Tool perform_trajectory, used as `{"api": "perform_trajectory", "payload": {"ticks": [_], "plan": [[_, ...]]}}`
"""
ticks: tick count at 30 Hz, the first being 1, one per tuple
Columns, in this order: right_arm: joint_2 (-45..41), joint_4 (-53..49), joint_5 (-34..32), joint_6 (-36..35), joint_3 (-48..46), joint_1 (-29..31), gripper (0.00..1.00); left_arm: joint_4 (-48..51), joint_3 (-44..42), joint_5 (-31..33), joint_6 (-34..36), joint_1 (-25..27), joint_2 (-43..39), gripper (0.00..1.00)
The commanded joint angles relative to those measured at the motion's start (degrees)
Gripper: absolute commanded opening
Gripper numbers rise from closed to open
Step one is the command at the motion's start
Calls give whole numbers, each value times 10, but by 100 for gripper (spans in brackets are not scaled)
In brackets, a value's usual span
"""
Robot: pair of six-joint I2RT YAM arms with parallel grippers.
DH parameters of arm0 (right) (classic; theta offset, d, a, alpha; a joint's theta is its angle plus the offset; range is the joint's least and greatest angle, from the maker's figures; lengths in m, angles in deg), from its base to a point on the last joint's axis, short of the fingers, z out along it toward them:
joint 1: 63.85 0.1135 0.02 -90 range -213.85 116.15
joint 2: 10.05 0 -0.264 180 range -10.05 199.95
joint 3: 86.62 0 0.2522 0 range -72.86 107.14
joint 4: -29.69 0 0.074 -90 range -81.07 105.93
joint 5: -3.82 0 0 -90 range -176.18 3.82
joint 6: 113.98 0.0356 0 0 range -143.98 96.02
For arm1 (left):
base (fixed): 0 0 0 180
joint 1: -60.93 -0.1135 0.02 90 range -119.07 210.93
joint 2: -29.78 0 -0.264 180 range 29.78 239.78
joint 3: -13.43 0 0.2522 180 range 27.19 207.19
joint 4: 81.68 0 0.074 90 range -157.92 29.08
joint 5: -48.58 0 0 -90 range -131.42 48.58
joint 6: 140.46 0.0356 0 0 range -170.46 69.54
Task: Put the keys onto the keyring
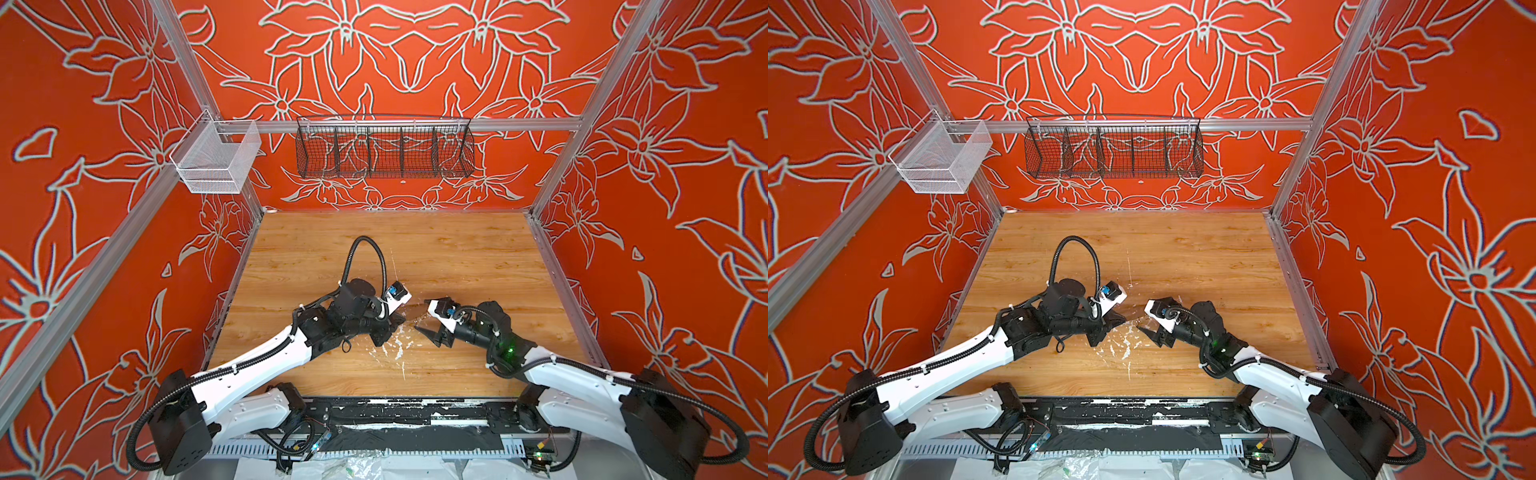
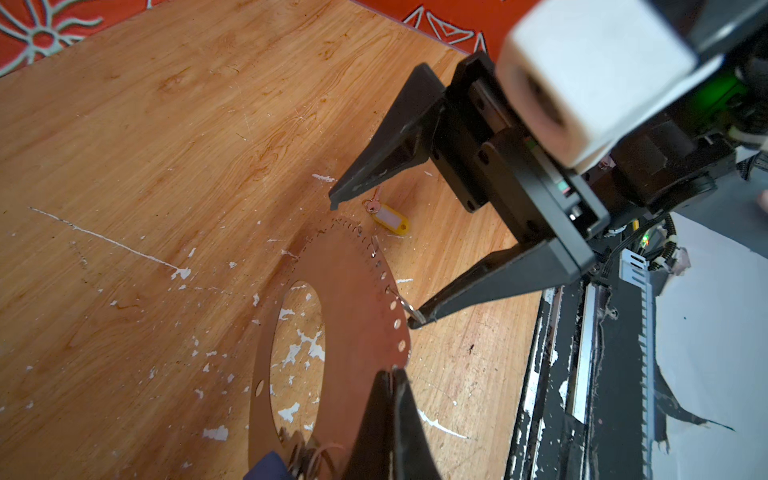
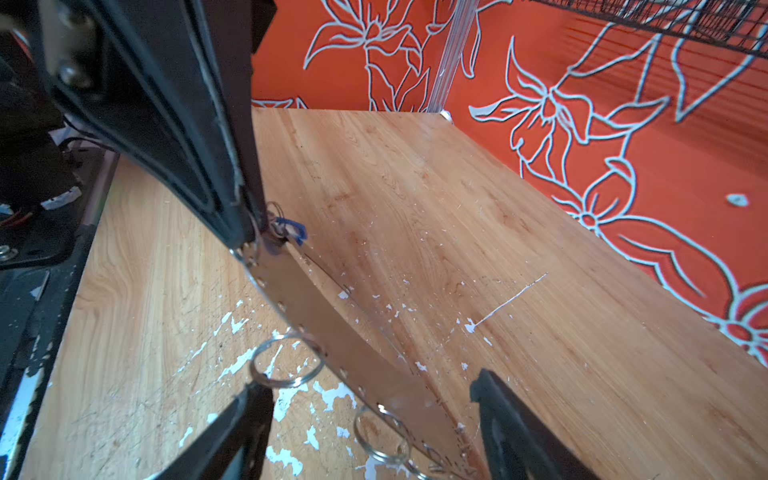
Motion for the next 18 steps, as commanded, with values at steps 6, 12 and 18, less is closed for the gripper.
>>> {"api": "perform_trajectory", "payload": {"ticks": [6,12,18], "plan": [[14,-28,45,-30,28,6,74,-2,24,-26,16,2,-8,0],[8,-36,67,-26,34,7,70,1,26,-36,19,3,-7,0],[4,-43,94,-16,39,8,52,10,35,-49,23,3,4,0]]}}
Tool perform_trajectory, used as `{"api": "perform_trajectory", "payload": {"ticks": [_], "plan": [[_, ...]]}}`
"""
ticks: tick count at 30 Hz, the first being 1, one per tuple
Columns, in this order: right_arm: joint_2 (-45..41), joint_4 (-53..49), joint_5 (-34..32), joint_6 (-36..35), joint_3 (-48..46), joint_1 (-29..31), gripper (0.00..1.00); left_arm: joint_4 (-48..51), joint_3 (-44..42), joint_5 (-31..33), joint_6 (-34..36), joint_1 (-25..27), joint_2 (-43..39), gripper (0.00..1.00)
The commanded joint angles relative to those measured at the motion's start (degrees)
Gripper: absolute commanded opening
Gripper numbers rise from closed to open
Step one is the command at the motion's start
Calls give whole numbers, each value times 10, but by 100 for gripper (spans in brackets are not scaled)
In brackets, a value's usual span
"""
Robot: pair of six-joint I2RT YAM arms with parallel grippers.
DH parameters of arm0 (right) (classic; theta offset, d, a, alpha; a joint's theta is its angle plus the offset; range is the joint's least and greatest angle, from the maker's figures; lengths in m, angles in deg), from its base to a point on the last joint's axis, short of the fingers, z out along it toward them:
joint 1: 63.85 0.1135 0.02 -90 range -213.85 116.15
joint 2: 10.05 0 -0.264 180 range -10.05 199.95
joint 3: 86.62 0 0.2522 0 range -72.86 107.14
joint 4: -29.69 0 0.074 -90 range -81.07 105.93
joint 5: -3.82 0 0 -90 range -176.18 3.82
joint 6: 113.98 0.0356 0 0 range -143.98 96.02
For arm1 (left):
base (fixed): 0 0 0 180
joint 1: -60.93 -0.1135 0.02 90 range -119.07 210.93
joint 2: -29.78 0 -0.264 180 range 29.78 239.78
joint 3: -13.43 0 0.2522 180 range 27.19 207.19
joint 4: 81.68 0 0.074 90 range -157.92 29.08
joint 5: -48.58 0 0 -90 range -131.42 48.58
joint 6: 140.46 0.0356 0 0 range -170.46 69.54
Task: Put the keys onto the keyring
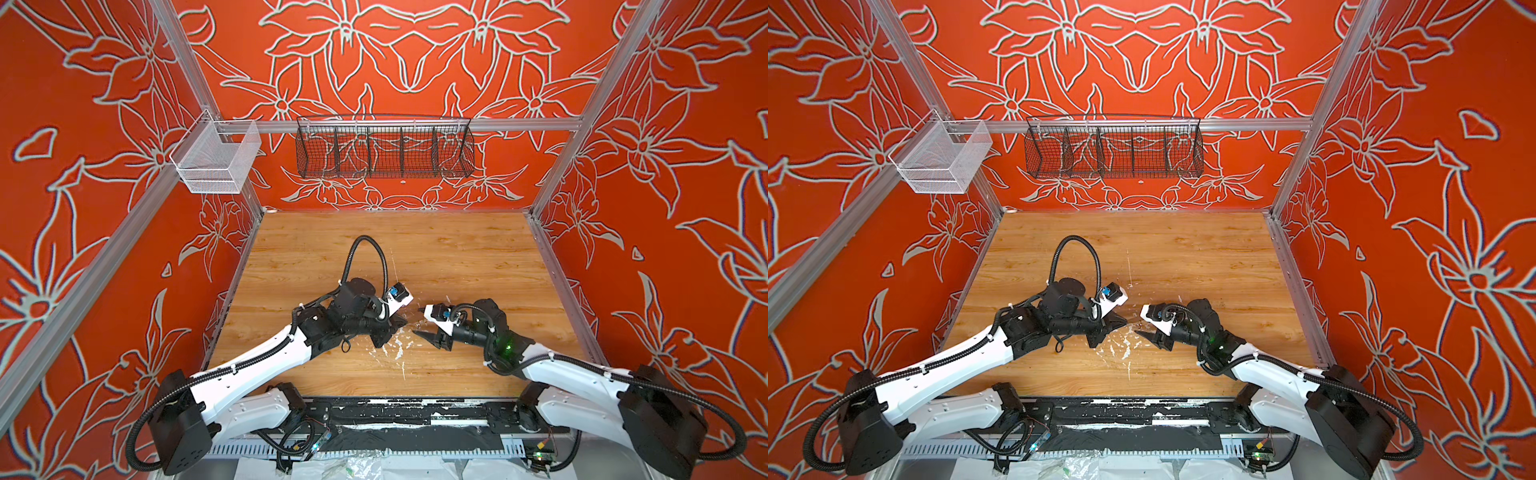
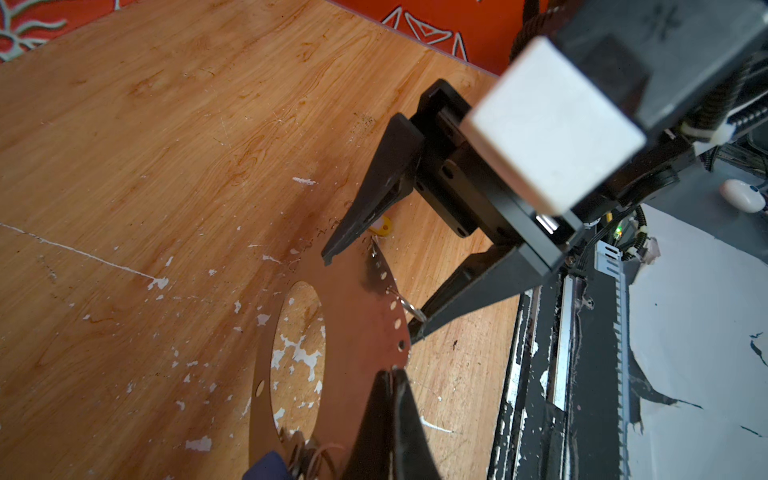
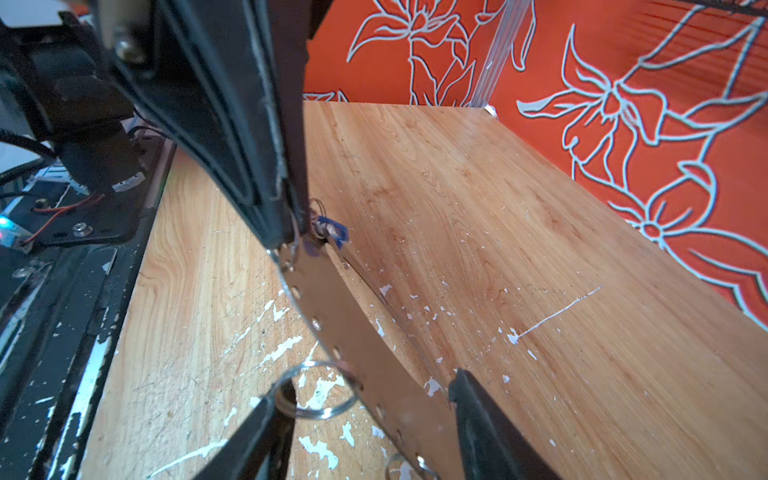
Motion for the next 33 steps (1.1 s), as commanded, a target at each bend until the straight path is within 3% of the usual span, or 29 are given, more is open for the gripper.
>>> {"api": "perform_trajectory", "payload": {"ticks": [1,8,12,16,23,24,25,27,30,33], "plan": [[-3,-8,34,-9,22,4,47,-3,26,-20,14,2,4,0],[14,-22,33,-6,35,6,15,-2,27,-14,9,2,2,0],[9,-23,34,0,35,9,0,-18,16,23,-14,3,-11,0],[2,-17,24,10,31,11,0,-45,-2,89,-55,3,-32,0],[16,6,34,43,35,20,0,-97,-39,54,-74,2,-78,0],[18,13,40,49,34,22,3,-102,-42,52,-76,3,-80,0],[19,25,47,55,31,23,16,-105,-44,49,-76,3,-81,0],[16,54,57,74,22,23,29,-112,-48,49,-75,3,-83,0],[5,89,58,106,9,22,32,-126,-58,66,-76,2,-86,0],[-8,86,21,138,12,22,28,-142,-71,82,-75,2,-92,0]]}}
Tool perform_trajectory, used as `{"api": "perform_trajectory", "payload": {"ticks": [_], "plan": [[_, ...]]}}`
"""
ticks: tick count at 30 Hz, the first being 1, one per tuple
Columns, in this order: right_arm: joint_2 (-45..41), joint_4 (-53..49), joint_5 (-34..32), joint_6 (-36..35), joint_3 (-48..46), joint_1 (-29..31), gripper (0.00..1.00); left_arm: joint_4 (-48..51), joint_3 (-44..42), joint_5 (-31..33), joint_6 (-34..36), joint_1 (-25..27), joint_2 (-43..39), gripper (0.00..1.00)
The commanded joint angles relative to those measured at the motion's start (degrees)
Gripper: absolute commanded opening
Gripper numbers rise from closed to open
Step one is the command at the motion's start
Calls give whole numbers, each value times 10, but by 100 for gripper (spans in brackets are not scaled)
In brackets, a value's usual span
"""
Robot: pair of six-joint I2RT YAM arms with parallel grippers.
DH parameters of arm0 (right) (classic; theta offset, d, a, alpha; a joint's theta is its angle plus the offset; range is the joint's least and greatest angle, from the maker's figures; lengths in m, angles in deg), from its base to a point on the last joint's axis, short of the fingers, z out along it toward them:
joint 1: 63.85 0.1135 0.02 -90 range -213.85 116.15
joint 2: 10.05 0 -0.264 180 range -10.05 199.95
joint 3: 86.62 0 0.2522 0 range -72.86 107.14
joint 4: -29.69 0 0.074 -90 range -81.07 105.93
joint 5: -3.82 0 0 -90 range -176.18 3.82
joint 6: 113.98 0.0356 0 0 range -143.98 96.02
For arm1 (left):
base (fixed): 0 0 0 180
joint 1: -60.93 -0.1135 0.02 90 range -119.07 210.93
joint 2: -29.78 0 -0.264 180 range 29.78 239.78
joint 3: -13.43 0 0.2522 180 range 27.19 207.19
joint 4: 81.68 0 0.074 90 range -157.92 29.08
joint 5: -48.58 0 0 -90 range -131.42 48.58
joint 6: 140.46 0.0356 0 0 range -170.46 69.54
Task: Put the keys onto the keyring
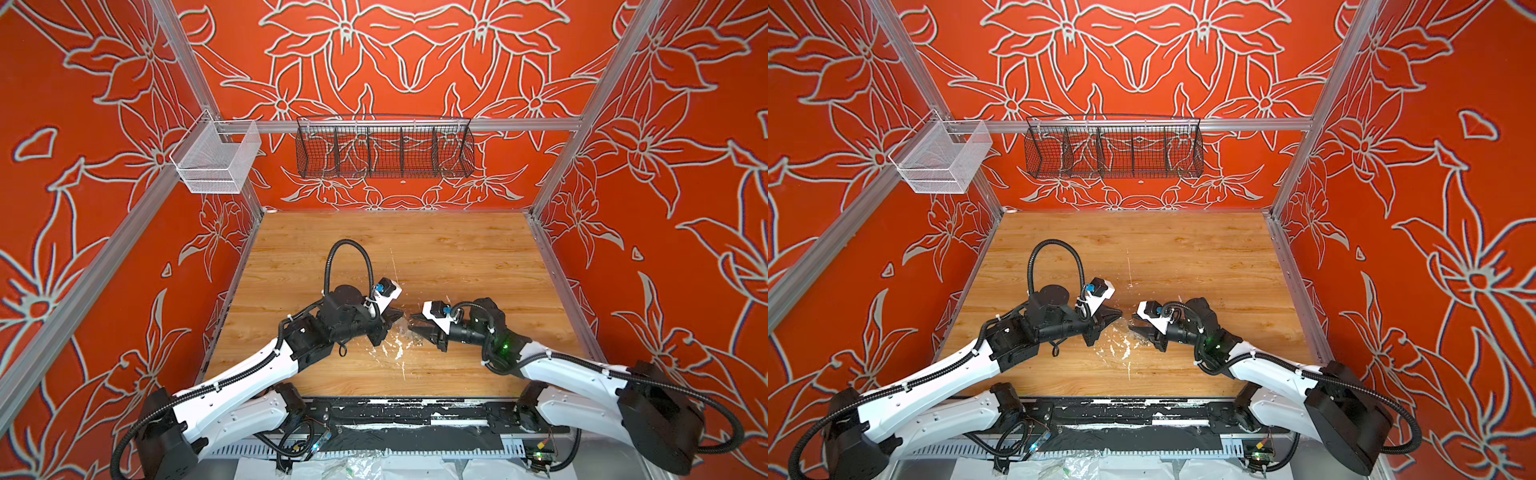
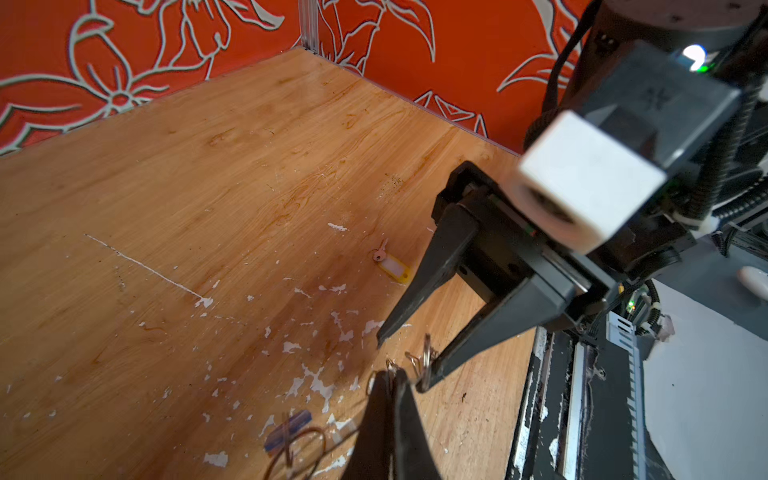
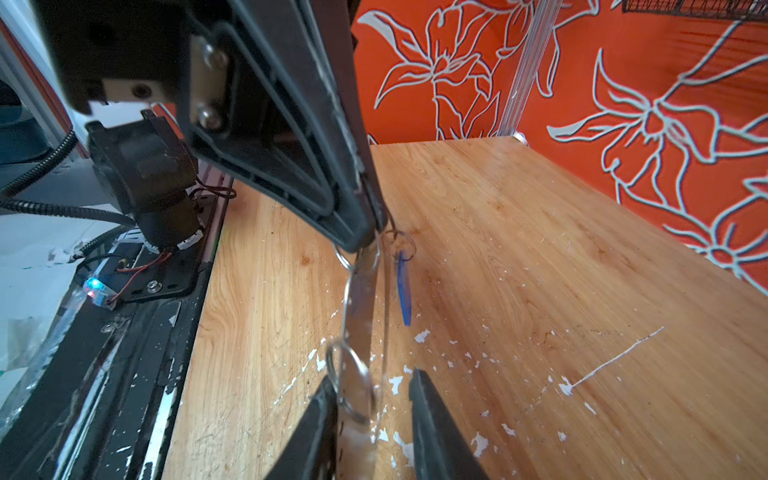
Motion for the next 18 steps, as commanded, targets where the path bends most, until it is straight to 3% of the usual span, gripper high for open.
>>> {"api": "perform_trajectory", "payload": {"ticks": [1,8,15,18], "plan": [[-20,26,-18,48,-1,1,27,-48,-12,18,1,-1,-17,0],[-33,52,-67,112,0,1,26,-126,-48,20,30,0,-35,0],[-55,44,-222,175,-4,1,21,-183,-57,-7,61,-1,-43,0],[-45,46,-187,163,0,1,20,-207,-60,-26,72,-1,-46,0]]}}
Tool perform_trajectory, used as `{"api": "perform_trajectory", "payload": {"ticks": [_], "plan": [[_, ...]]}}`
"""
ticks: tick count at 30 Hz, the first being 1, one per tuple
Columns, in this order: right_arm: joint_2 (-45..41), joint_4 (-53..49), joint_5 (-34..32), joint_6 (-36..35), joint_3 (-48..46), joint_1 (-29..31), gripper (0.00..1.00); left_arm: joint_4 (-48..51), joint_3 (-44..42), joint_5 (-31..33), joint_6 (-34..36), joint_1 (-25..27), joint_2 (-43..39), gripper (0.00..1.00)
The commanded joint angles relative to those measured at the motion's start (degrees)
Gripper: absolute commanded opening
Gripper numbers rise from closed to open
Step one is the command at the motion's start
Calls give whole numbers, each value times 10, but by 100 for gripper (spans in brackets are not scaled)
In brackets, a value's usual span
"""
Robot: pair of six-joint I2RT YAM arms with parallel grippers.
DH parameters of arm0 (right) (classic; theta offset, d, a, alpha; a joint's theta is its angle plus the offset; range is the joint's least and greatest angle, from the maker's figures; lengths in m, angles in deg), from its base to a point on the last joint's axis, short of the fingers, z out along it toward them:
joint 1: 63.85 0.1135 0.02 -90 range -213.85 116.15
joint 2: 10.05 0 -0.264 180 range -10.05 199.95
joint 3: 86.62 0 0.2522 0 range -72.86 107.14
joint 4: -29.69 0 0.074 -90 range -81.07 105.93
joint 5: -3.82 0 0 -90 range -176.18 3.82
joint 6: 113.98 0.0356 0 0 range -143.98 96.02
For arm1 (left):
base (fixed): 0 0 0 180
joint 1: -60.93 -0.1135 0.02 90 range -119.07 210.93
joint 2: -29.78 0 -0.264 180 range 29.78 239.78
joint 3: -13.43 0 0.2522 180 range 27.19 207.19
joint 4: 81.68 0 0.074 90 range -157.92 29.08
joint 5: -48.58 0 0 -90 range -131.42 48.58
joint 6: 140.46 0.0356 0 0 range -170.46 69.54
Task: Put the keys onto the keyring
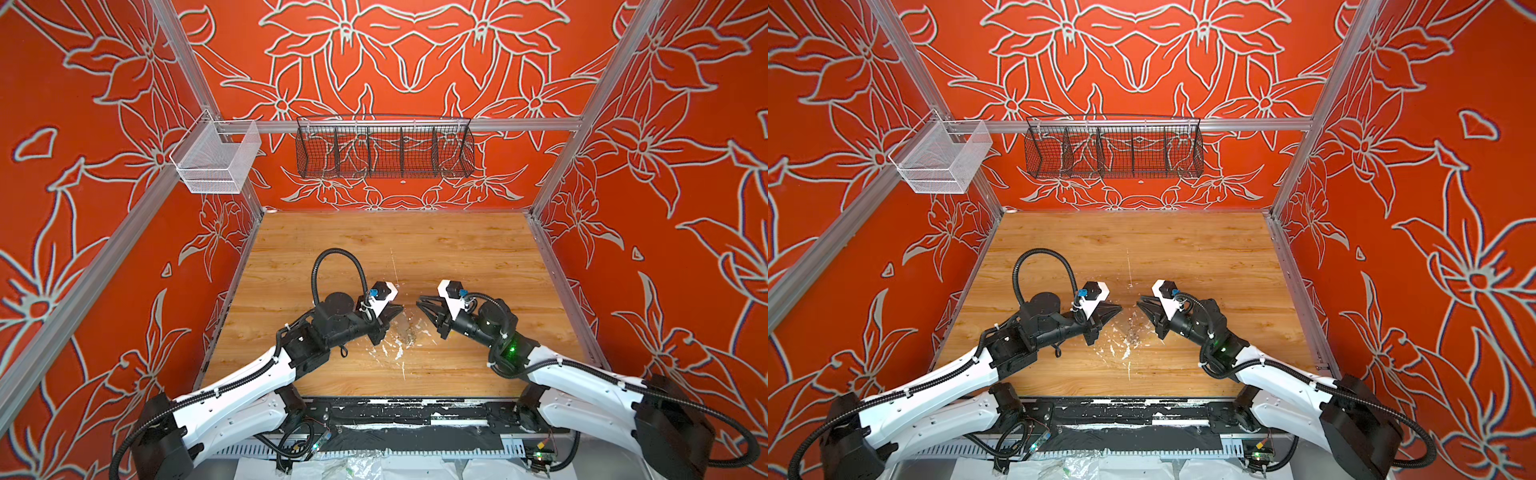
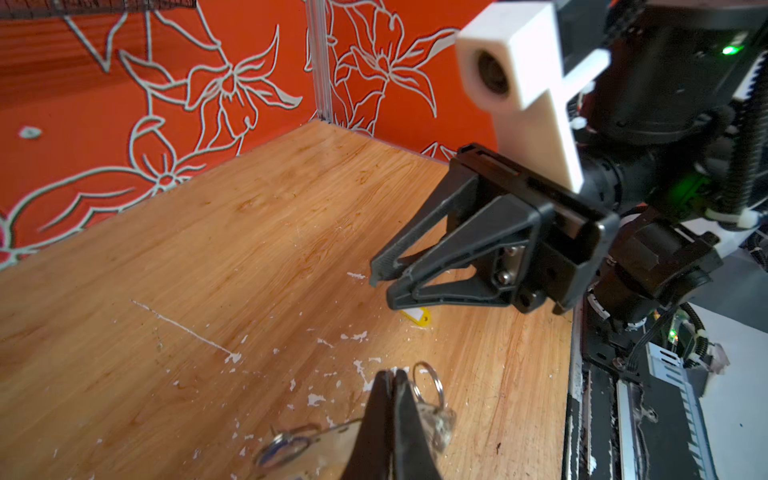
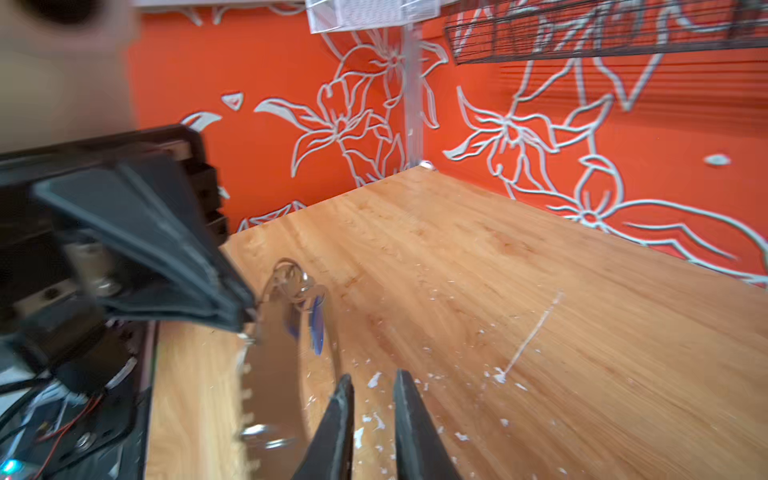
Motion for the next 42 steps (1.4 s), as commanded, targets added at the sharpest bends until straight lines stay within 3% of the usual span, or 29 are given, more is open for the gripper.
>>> {"api": "perform_trajectory", "payload": {"ticks": [1,7,14,20,42], "plan": [[8,19,7,16,1,1,20,-74,1,-31,26,-1,-15,0],[33,98,99,30,-7,5,24,-95,7,-42,28,-1,-6,0],[-11,118,89,47,-26,4,23,-96,4,-48,21,0,-4,0],[-41,133,153,24,-45,5,24,-96,3,-61,20,-1,-8,0],[-18,127,208,17,-11,7,22,-74,26,-129,30,-1,16,0]]}}
